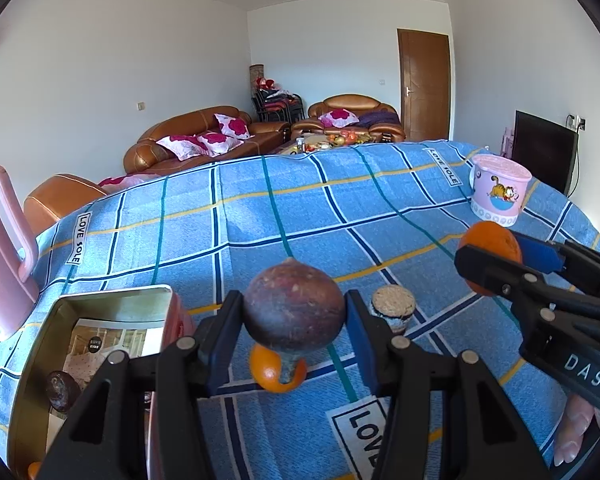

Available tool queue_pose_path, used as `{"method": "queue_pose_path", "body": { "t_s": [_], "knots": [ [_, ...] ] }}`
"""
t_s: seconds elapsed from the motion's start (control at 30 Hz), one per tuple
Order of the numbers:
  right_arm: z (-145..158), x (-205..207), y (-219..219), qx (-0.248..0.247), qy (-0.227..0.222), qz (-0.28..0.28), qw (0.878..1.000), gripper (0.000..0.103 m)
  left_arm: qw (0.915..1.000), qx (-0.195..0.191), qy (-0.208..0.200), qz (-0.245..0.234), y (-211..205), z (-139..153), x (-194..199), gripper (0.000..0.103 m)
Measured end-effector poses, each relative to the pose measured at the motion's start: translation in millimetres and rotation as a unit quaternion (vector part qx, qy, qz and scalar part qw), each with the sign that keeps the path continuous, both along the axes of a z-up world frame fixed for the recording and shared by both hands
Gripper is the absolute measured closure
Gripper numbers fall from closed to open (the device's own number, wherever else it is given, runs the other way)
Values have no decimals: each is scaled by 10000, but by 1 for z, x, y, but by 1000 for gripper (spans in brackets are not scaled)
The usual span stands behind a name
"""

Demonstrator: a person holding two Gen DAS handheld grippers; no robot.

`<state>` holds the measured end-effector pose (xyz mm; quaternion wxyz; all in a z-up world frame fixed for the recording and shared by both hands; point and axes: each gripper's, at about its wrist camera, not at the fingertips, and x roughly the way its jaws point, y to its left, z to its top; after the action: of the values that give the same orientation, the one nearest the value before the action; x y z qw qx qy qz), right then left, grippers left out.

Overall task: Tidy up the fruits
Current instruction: 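Lift the passion fruit with the left gripper while the right gripper lifts the large orange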

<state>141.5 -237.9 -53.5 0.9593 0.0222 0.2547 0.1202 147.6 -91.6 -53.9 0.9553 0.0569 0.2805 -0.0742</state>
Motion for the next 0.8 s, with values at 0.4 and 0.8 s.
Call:
{"method": "queue_pose_path", "body": {
  "t_s": [0.4,0.8],
  "knots": [
    [4,-8,1,-1,-213,41,9998,55,9996,-168,-207,127,8,5,-8,50],
    [8,-18,1,13,-506,69,9987,55,9987,-215,-409,215,12,8,-15,50]
  ]
}}
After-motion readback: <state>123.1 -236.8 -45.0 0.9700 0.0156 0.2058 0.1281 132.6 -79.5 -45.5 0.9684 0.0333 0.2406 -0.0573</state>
